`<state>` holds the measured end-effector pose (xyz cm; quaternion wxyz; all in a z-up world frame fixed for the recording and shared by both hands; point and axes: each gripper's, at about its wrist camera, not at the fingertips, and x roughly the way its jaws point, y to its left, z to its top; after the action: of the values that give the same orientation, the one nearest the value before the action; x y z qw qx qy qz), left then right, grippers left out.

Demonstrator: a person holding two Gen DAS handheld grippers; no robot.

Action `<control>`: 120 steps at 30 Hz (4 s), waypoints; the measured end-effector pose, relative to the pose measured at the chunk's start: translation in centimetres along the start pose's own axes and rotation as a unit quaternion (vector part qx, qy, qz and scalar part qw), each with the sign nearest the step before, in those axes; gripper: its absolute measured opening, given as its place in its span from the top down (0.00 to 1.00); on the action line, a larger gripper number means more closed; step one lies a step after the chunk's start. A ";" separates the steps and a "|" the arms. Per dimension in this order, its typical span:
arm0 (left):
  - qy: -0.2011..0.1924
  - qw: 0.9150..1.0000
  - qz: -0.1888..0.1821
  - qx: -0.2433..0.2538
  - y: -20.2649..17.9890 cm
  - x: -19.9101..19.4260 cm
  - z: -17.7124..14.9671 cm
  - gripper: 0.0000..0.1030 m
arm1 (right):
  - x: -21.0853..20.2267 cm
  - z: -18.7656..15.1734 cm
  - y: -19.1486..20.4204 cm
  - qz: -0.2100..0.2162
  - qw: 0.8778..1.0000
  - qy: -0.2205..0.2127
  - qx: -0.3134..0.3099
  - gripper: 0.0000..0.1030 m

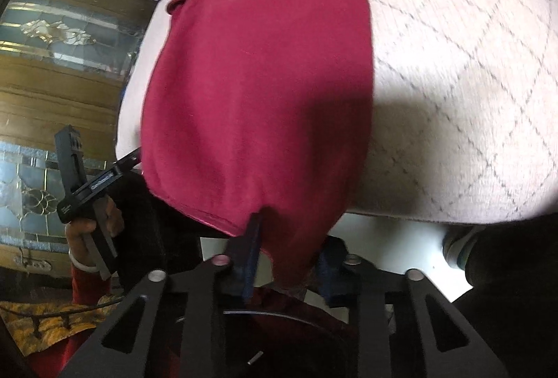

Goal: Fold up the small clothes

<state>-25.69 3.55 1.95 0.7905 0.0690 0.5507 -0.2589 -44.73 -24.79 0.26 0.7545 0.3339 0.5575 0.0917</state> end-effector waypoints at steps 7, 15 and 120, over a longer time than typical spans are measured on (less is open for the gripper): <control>0.002 1.000 -0.022 0.010 -0.2 -0.3 0.1 0.95 | 0.0 0.3 0.5 0.003 1.000 -0.006 -0.019 0.90; -0.028 0.998 -0.050 0.005 -0.6 -2.6 1.4 0.96 | -2.8 0.5 2.2 0.025 0.997 -0.047 -0.052 0.92; -0.182 0.982 0.033 -0.041 -3.1 4.3 30.8 0.95 | -7.7 29.0 -2.4 0.000 0.958 -0.286 -0.007 0.92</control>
<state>-0.34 -12.67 10.46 0.8879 0.0066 0.4052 -0.2178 -21.87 -42.20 9.32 0.8846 0.3411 0.3181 -0.0037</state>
